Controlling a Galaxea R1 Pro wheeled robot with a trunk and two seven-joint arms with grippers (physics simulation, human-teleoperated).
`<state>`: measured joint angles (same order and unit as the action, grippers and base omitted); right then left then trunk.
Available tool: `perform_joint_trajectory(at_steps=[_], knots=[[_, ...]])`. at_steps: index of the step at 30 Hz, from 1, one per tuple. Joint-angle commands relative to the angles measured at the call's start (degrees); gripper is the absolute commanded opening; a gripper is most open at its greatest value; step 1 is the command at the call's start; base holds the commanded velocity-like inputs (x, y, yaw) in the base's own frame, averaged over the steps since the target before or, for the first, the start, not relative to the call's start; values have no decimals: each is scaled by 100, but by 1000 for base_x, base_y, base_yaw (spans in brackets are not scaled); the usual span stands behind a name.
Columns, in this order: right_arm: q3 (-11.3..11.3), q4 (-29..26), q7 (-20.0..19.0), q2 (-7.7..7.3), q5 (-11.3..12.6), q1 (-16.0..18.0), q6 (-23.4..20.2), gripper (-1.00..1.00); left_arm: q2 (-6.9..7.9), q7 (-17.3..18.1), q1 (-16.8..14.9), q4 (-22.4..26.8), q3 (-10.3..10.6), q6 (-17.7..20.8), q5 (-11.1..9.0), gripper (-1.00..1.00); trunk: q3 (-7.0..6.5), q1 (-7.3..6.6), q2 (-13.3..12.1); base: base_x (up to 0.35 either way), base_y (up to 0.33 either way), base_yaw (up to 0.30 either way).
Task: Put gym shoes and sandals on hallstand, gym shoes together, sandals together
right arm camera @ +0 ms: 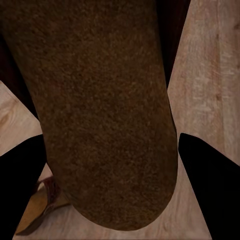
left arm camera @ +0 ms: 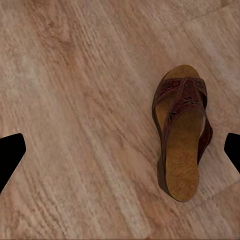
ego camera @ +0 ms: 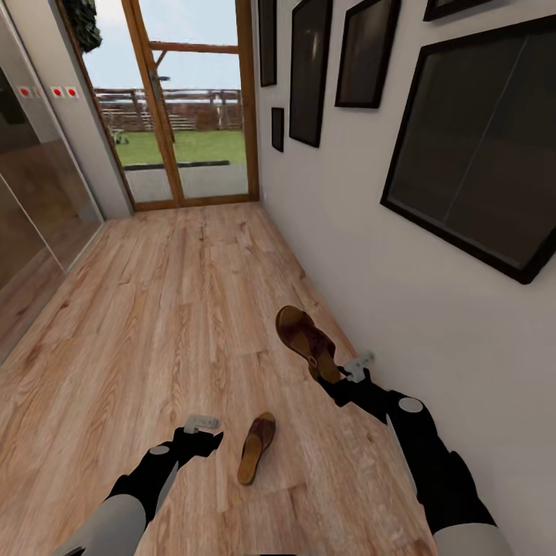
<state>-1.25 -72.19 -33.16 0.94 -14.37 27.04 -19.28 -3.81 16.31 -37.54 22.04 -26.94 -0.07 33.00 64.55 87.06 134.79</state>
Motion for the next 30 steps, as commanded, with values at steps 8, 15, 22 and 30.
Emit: perform_joint_trajectory(at_steps=[8,15,22,30], knots=[[-1,37,-59,53,-12,3,-24,-100,-6,39,-6,-19,-49,-14,48,100,5,0,2,22,0,-16],[9,60,-70,103,2,3,-23,-100,-13,46,-7,-16,-49,-16,48,100,5,0,2,2,0,-211],[10,70,-76,136,4,3,-16,-100,-9,44,-8,-34,-49,-17,48,100,5,0,2,0,0,-241],[12,79,-76,187,5,3,-15,-100,-20,41,-8,-50,-49,-20,33,100,5,0,2,24,0,-43]])
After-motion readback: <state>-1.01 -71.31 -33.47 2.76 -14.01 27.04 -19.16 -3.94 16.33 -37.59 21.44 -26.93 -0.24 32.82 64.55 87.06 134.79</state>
